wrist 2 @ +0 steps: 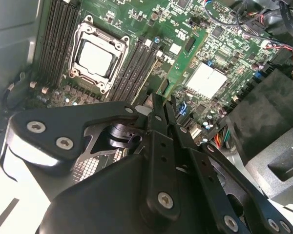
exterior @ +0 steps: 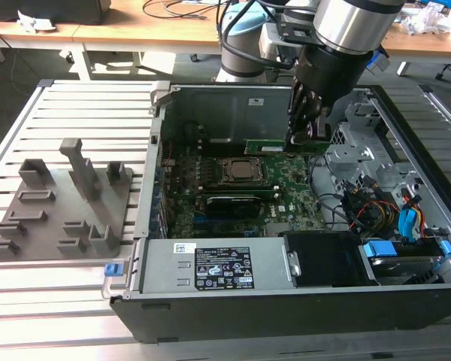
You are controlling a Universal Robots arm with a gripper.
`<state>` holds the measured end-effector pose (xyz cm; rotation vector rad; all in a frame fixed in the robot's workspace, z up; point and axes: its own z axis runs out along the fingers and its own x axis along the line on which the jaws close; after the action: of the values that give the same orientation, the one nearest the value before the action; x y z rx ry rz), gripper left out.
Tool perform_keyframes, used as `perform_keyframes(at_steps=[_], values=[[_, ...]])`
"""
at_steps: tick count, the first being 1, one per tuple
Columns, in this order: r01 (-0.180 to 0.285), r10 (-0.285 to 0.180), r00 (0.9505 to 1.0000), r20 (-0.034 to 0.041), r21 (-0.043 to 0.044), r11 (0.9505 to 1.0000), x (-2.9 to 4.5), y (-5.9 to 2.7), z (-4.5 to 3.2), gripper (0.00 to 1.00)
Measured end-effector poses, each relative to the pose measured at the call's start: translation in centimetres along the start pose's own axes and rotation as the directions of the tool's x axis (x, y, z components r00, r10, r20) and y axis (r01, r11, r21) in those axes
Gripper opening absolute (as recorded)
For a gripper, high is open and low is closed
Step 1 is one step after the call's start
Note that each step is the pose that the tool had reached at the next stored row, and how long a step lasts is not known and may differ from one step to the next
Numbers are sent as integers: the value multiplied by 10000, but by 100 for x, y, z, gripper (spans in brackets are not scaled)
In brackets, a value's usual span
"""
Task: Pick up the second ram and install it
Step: 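Insert the second ram into the second slot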
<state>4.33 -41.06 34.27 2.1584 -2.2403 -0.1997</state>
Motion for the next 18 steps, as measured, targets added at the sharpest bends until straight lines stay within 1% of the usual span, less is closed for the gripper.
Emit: perform_keyframes(at_steps=[1,2,3,4,6,8,10,17,18], values=[[0,0,10000,-2,-1,10000,1,16,9,14],[0,0,10000,-2,-1,10000,4,50,23,14],[1,-1,10000,1,0,10000,8,90,59,14],[0,0,10000,-2,-1,10000,8,112,91,14],[0,0,10000,-2,-1,10000,4,117,119,14],[0,0,10000,1,-1,10000,-6,115,195,14],[1,-1,10000,-1,-1,10000,-1,108,258,14],[1,-1,10000,-1,-1,10000,8,93,399,14],[1,-1,10000,-1,-1,10000,11,89,436,14]])
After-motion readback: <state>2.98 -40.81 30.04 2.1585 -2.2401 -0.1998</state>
